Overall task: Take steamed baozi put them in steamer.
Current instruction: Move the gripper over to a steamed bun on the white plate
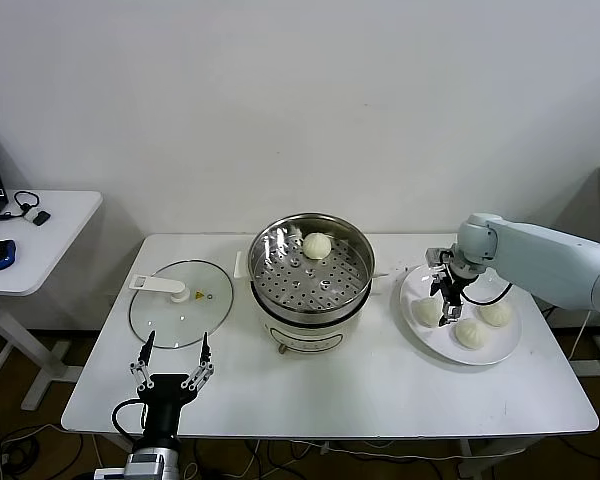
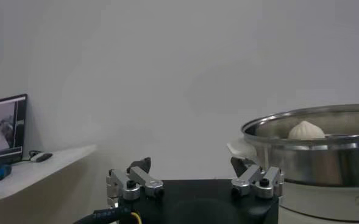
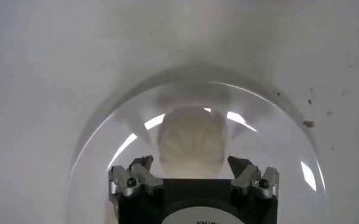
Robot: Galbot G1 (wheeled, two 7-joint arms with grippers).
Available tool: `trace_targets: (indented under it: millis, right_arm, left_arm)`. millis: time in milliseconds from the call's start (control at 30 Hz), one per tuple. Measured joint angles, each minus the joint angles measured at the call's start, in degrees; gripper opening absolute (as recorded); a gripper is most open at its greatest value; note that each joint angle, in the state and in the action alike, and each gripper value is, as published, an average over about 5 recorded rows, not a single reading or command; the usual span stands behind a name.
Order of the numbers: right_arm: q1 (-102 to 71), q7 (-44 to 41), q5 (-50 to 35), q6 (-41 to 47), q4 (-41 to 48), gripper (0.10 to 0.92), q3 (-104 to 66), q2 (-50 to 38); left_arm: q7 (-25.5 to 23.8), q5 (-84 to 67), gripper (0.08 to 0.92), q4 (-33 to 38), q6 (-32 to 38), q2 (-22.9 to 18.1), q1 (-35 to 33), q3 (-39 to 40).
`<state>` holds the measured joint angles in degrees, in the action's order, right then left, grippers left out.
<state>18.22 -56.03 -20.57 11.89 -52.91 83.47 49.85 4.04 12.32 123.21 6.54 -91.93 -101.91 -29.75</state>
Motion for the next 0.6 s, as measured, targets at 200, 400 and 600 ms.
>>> trace_targets:
  millis: [200,400,600]
  right_arm:
    - [-1.9,0.1,1.1,-0.2,1.6,0.823,-1.8,0.8]
    - [-2.7,0.2,1.7,-0.3,2.6,0.794,-2.9,1.4]
    - [-2.7,0.3,2.0,-0.3,2.7,0.656,-3.4,1.7]
  left_arm:
    - [0.0,0.0,0.823,0.2,0.0,0.0,-0.1,-0.1]
    - [-0.1,0.0,0.823,0.2,0.0,0.0,-0.1,-0.1]
    - [-0.1,0.0,0.823,0.3,0.1,-0.1,0.0,-0.1]
